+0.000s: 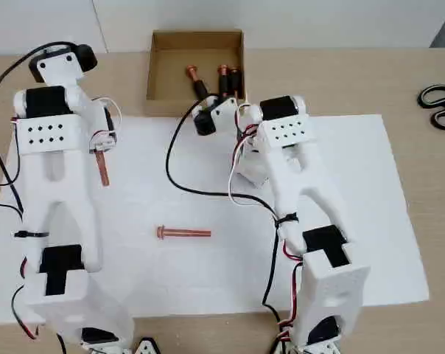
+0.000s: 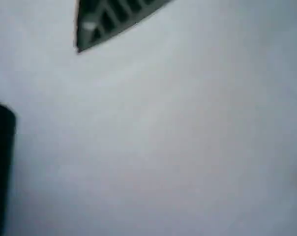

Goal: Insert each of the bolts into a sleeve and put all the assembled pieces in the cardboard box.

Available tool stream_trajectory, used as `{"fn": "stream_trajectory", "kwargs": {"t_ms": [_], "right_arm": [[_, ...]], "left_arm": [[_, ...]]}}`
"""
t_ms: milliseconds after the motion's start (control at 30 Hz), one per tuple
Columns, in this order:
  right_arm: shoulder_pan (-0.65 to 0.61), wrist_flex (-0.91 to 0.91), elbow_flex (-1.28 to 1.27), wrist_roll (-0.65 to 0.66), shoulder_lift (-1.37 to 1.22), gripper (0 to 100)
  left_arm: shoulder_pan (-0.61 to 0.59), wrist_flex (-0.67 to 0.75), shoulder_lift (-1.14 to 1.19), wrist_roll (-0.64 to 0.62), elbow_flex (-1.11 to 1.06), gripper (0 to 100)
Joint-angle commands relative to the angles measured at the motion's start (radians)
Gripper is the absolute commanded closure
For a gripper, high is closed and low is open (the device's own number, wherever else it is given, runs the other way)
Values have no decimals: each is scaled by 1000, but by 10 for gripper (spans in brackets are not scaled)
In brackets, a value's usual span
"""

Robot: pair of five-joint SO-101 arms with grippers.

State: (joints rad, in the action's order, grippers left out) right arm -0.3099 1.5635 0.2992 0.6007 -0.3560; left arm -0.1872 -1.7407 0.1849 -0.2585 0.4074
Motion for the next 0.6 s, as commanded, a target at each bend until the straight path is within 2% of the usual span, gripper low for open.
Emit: {"fn": "stream_trajectory", "kwargs": {"t_ms": [0, 200, 567], "right_arm": [[-18, -70, -2, -11, 38, 678], [-28, -170, 2, -60, -35, 678], [-68, -228, -2, -109, -90, 678]], "left_arm": [[-2, -9, -74, -8, -1, 994], [2, -5, -74, -8, -1, 994], [2, -5, -68, -8, -1, 994]]}}
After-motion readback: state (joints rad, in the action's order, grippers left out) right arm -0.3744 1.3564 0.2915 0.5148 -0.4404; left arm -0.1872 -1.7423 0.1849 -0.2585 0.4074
